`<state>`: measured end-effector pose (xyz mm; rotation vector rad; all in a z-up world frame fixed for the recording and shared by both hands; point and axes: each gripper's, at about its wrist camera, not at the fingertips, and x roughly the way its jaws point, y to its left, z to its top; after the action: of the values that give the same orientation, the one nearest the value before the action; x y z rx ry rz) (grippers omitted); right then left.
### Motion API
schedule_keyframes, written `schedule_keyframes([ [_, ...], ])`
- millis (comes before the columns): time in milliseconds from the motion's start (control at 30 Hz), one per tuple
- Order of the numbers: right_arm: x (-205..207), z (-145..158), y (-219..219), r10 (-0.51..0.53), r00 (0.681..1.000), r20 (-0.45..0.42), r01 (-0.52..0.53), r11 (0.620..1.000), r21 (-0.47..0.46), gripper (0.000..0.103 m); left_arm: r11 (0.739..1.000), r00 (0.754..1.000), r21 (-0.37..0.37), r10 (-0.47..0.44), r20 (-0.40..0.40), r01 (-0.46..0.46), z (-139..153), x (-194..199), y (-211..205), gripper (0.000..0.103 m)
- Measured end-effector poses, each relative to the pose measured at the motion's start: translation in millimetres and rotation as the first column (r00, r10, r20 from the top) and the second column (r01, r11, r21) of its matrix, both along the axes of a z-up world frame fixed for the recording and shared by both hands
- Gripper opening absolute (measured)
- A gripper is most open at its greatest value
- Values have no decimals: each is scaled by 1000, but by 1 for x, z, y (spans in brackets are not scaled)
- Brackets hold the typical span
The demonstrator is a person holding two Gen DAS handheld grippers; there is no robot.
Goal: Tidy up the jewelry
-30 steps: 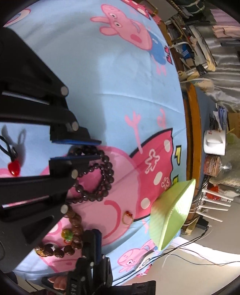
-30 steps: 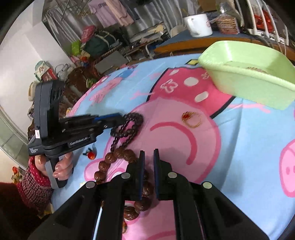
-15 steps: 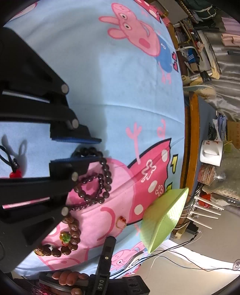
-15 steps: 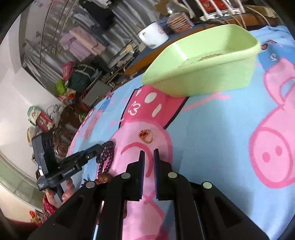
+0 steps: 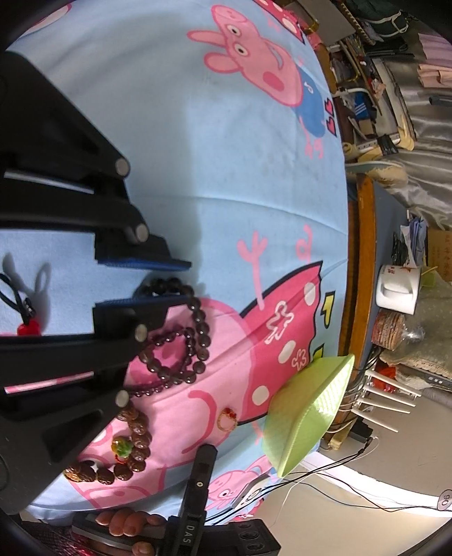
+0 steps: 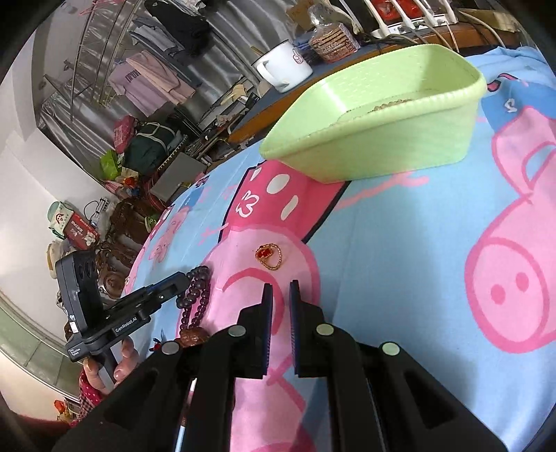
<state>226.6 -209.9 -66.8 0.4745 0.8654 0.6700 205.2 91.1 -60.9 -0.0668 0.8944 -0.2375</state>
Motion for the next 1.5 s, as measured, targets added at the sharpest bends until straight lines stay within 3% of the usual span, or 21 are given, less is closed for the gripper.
schedule_keyframes([
  [500,0,0,0,0,1000,0,0,1000,-1,0,994,995,48,97,14,-97,1,0,8,16],
  [900,2,-2,3,-5,1000,2,5,1000,-11,0,970,976,107,213,41,-216,4,-2,16,16],
  [1300,-12,11,19,-28,996,89,41,988,-150,0,959,965,133,238,113,-252,14,-10,17,16],
  [1500,-21,19,26,-32,991,129,54,984,-169,0,952,958,156,239,159,-264,21,-13,17,16],
])
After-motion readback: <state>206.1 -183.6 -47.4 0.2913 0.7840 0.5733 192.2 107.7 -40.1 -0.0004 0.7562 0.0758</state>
